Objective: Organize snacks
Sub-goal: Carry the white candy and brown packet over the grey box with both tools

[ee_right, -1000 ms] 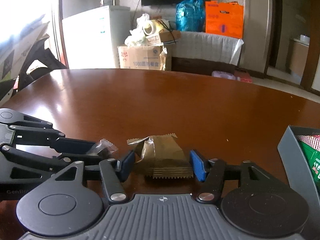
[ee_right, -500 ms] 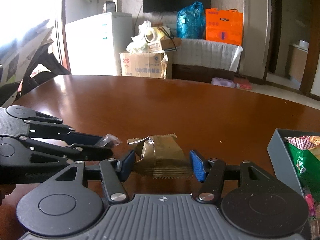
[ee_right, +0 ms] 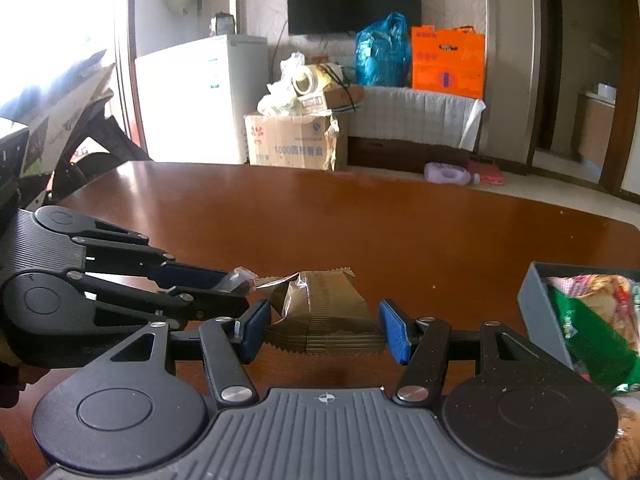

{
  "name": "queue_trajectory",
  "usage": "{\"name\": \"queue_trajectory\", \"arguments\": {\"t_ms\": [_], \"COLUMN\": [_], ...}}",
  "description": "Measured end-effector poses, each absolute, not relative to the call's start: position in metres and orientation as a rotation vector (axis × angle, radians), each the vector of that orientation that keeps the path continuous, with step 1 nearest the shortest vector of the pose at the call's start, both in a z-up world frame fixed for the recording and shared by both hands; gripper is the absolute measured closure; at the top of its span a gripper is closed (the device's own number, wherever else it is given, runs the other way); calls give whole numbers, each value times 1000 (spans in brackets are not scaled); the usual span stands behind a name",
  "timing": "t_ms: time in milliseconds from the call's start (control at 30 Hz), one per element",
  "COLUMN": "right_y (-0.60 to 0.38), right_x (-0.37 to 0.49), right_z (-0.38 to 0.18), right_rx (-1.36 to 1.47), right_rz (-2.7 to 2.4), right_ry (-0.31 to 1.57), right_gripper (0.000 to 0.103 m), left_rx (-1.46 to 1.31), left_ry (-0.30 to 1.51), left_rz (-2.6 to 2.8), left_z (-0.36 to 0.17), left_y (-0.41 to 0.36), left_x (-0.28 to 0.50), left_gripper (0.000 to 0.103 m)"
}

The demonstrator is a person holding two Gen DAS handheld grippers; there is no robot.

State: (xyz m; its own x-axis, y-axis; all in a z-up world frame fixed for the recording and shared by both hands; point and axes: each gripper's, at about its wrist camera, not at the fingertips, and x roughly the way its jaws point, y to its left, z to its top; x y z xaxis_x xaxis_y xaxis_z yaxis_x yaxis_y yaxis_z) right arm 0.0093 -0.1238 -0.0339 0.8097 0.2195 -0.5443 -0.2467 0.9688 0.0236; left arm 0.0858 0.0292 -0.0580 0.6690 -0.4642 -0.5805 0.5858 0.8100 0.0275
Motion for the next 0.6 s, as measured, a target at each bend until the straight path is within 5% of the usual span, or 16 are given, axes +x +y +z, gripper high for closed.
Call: {"name": "queue_trajectory", "arguments": {"t_ms": [600], "right_y": [-248], "right_x": [-74], "right_z": [-4], "right_rx": [114], "right_rz": [-31], "right_ry": [505], "right_gripper": [44], "left_rx": [209], "left_ry": [515], "left_rz": [-794], "left_z": [-26], "left_y": [-111], "left_x": [35], "left_gripper": [86]}}
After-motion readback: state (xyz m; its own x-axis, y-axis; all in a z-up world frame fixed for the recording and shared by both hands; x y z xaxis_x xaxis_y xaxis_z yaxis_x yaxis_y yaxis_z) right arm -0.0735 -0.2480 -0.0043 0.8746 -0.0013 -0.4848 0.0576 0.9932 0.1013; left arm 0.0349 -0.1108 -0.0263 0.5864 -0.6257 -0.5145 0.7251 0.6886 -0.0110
